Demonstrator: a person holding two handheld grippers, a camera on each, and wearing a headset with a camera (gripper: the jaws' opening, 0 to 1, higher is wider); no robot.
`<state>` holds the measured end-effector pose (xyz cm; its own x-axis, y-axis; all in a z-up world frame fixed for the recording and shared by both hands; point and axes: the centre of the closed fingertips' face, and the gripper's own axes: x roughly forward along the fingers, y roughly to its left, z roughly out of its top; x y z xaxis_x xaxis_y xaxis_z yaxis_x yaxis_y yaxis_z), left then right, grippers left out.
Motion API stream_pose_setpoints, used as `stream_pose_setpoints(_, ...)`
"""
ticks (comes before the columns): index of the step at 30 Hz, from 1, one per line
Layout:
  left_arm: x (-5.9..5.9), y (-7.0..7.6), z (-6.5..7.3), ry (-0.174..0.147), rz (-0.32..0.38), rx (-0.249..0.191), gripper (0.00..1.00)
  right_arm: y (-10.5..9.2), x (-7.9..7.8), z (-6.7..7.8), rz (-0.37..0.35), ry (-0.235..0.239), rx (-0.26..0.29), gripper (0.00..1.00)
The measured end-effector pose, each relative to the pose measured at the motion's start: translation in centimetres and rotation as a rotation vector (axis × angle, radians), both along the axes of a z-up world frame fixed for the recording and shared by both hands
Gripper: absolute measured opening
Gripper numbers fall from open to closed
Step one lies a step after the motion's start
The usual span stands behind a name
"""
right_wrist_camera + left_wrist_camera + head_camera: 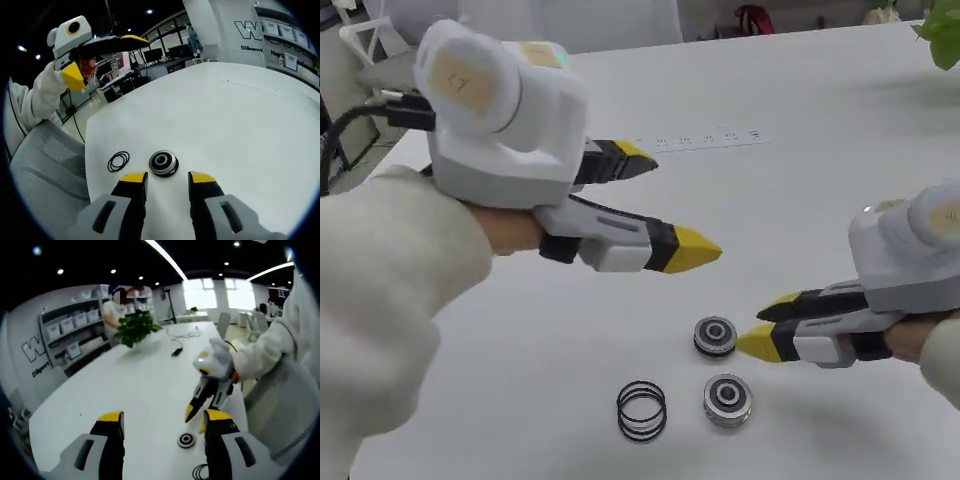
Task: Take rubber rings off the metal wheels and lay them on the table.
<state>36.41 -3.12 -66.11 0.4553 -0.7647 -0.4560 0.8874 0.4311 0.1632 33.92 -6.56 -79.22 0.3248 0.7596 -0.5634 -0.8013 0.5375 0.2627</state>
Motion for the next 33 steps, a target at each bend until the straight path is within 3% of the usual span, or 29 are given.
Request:
stream_pose_setpoints(3, -0.1, -0.4, -1.1, 0.018, -0.019, -0.005, 0.62, -0.1, -0.2, -0.4, 0.006, 0.011, -0.004, 0.30)
stream_pose_setpoints(13, -0.2, -1.0, -6.0, 0.093, -0.049, 0.043, 0.52, 0.1, 0.0, -1.1, 0.024, 0.017, -0.012, 0.30)
stream_pose_setpoints(19, -0.7, -1.5, -8.2, 0.110, -0.075, 0.067, 0.42, 0.4, -0.1, -1.5, 0.038, 0.018, -0.016, 0.29)
stream_pose_setpoints(33, -1.4, -2.0, -11.4, 0.159, -0.089, 0.081, 0.28, 0.8, 0.0, -1.7, 0.053, -0.008, -0.021, 0.25)
